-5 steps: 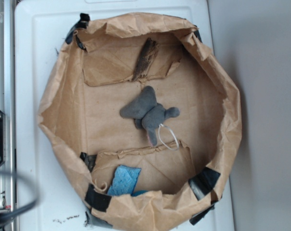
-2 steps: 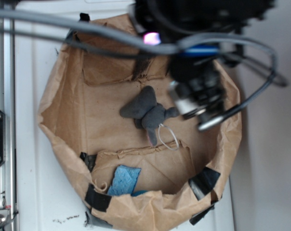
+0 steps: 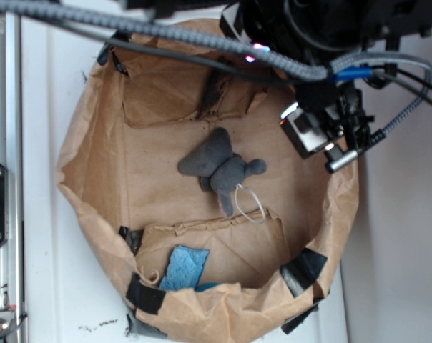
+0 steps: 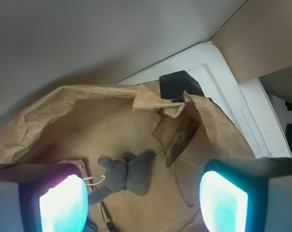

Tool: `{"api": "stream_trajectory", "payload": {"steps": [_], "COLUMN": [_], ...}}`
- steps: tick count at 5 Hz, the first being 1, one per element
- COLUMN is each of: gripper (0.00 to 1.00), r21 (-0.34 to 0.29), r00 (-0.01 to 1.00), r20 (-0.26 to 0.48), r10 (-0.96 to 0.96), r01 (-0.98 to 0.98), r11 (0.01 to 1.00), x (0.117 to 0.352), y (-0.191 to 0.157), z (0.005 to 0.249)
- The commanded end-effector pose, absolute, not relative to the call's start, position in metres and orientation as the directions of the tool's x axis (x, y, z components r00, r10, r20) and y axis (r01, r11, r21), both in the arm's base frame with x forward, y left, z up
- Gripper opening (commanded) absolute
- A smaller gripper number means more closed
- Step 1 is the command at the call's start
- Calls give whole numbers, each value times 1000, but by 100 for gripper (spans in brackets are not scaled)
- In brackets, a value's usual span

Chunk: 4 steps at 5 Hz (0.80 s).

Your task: Grab the wood chip.

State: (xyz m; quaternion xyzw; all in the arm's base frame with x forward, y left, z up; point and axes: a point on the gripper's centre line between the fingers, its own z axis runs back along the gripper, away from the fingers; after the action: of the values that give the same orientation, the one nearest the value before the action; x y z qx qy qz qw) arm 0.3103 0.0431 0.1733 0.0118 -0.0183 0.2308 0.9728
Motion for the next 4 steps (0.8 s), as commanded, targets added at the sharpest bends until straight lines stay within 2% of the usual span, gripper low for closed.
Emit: {"api": "stream_trajectory", "payload": {"steps": [1,2,3,4], "gripper": [100,100,100,100], "r21": [-126,-51,-21,35], "r00": [696,667,652,647], "r20": [175,255,248,253], "r10": [696,700,717,719], "r01": [-686,-714,-736,-749], "r11": [717,698,677,661], "x": [261,259,276,287], "y": [41,36,41,56], "z": [150,118,111,91]}}
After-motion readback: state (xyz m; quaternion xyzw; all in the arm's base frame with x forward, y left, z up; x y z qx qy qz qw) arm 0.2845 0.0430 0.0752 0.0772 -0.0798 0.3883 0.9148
